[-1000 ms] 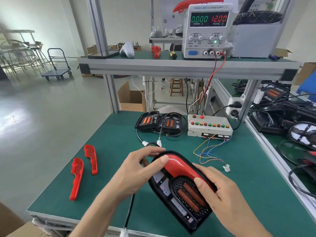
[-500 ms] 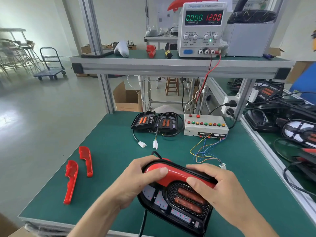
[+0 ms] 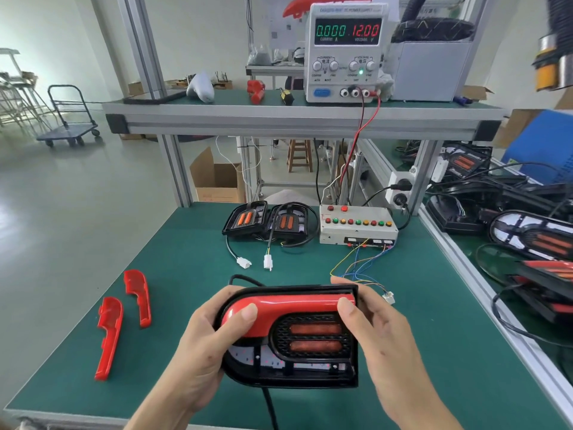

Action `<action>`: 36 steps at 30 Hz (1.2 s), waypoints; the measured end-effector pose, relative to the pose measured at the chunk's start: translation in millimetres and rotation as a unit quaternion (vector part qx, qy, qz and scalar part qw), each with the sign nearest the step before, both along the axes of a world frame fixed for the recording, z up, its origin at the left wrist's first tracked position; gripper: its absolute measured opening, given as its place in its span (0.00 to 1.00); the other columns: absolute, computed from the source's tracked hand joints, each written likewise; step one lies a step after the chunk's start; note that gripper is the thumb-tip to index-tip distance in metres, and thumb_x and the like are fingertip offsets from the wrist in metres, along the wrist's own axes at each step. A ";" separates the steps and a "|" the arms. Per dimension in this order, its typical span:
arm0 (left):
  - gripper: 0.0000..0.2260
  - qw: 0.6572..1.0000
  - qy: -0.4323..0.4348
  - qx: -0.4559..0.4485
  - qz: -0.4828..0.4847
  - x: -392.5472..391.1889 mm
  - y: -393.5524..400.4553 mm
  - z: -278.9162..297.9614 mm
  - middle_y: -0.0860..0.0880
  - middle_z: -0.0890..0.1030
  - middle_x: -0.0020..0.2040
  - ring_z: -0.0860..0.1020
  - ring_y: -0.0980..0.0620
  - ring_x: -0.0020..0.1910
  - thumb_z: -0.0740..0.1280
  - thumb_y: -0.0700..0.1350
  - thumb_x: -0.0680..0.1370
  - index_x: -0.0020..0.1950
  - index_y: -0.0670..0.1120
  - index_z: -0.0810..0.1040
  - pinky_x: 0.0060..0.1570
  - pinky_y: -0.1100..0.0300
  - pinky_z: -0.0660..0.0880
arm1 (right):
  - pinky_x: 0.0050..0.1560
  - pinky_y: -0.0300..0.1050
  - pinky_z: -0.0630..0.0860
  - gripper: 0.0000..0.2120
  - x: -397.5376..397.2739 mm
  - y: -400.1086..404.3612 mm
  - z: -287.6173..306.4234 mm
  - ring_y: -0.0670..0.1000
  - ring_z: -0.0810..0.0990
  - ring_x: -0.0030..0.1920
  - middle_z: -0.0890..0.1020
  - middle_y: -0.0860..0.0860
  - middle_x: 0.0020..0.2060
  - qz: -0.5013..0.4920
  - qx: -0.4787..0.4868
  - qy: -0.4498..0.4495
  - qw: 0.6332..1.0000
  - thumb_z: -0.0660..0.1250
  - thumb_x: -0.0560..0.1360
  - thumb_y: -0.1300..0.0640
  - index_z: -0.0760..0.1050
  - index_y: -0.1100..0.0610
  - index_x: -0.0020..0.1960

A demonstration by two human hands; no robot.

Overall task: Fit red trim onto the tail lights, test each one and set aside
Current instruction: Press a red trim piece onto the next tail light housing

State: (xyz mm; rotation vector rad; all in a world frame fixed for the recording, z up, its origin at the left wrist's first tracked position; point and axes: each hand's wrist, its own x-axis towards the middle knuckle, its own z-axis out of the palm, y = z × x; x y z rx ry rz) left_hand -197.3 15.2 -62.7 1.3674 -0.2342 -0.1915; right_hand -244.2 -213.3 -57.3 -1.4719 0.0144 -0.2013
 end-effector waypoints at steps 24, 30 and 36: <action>0.25 0.999 0.018 -0.037 0.028 -13.3 1.7 -1.3 0.33 0.83 0.52 0.82 0.40 0.48 0.78 0.52 0.64 0.57 0.42 0.82 0.49 0.56 0.81 | 0.60 0.38 0.78 0.18 -0.6 2.8 4.8 0.50 0.84 0.60 0.86 0.52 0.57 0.056 0.046 0.008 0.997 0.72 0.75 0.45 0.81 0.44 0.65; 0.25 0.999 0.021 -0.033 0.021 -14.2 0.4 -1.1 0.33 0.83 0.52 0.82 0.41 0.47 0.79 0.52 0.64 0.57 0.42 0.82 0.47 0.58 0.81 | 0.55 0.37 0.79 0.18 2.4 3.8 3.5 0.50 0.85 0.57 0.87 0.53 0.55 0.050 0.071 0.013 0.996 0.72 0.73 0.49 0.82 0.46 0.63; 0.26 0.999 0.036 -0.036 -0.003 -11.7 -0.5 -1.6 0.33 0.82 0.55 0.82 0.41 0.50 0.80 0.53 0.67 0.59 0.42 0.82 0.52 0.55 0.81 | 0.52 0.34 0.79 0.16 3.6 1.9 6.6 0.49 0.86 0.55 0.87 0.53 0.53 0.033 0.047 0.015 0.998 0.71 0.76 0.49 0.82 0.45 0.64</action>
